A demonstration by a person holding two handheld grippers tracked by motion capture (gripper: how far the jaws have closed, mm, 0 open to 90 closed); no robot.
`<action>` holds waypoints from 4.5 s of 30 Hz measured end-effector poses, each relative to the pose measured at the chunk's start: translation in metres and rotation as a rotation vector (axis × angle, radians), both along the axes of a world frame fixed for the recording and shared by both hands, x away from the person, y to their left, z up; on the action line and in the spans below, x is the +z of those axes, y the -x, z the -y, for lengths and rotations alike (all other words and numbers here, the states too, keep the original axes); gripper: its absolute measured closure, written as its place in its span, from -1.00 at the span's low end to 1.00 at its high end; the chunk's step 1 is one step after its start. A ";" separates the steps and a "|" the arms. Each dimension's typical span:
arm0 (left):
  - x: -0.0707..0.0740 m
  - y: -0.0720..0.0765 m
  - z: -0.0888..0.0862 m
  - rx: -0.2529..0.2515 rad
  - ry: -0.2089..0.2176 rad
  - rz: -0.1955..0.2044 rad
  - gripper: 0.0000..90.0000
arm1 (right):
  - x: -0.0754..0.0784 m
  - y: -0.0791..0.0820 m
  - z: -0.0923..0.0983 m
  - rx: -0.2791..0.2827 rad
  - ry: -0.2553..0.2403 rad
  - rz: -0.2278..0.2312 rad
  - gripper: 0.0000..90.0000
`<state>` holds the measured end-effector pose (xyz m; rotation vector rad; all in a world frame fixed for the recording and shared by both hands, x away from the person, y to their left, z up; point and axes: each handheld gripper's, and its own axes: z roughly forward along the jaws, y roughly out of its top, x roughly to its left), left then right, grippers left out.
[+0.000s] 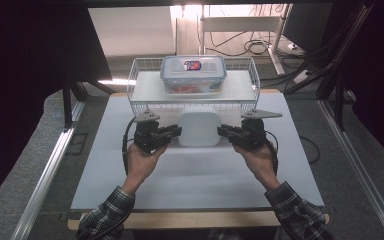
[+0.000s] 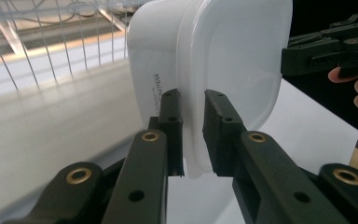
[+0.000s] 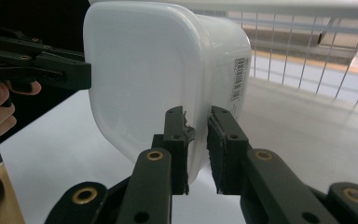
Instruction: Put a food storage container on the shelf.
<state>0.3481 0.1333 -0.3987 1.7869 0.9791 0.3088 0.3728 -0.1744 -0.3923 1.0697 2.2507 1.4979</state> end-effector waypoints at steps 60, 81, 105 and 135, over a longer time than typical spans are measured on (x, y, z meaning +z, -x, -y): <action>0.149 -0.072 -0.020 0.047 0.033 0.076 0.75 | 0.146 -0.076 -0.026 -0.048 -0.067 0.091 0.71; 0.150 -0.104 -0.018 0.059 0.068 0.025 0.55 | 0.149 -0.102 -0.033 -0.087 -0.087 0.066 0.51; 0.151 -0.136 -0.014 0.128 0.023 0.031 0.17 | 0.150 -0.121 -0.044 -0.127 -0.060 0.017 0.34; 0.150 -0.102 -0.010 -0.083 -0.115 0.081 -0.56 | 0.139 -0.103 -0.036 0.005 -0.025 0.093 -0.50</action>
